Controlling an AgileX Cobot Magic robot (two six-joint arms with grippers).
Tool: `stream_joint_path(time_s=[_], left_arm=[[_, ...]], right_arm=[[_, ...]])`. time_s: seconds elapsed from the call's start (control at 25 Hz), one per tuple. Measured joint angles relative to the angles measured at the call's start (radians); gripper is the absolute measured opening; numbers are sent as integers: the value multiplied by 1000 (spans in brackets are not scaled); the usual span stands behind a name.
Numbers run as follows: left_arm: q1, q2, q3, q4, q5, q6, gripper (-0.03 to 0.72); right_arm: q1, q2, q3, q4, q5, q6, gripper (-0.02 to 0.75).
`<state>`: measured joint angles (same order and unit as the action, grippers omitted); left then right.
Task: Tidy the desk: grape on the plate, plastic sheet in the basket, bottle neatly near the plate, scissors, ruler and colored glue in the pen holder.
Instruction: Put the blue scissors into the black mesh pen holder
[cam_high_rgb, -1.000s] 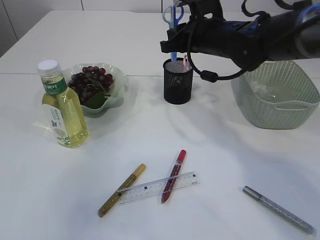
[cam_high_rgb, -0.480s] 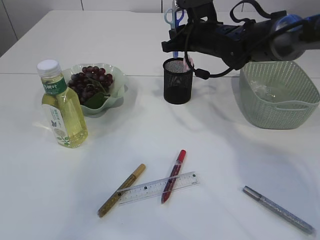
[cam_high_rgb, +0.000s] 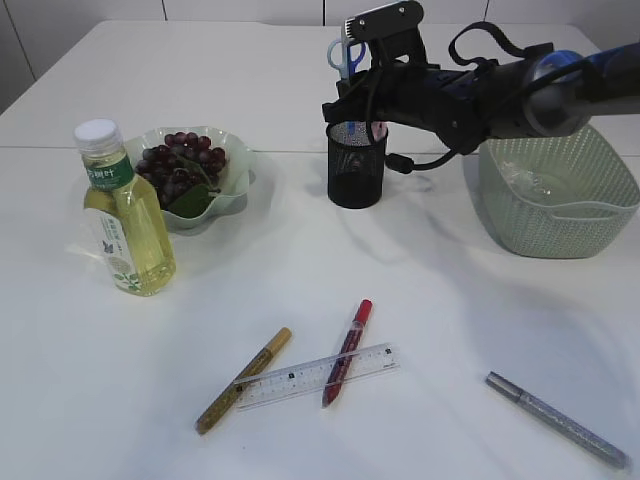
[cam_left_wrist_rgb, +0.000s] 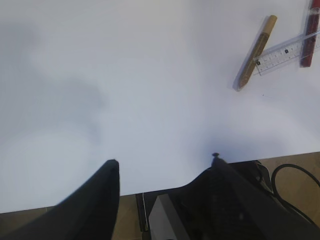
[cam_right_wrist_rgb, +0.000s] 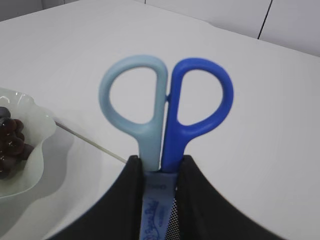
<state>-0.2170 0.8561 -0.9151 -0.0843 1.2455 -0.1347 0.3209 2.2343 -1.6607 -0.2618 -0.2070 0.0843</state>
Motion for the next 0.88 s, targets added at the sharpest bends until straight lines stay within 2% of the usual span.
stream_joint_path(time_s=[0.88], left_arm=[[0, 0, 0, 0, 0, 0, 417]], right_arm=[[0, 0, -1, 0, 43, -3, 160]])
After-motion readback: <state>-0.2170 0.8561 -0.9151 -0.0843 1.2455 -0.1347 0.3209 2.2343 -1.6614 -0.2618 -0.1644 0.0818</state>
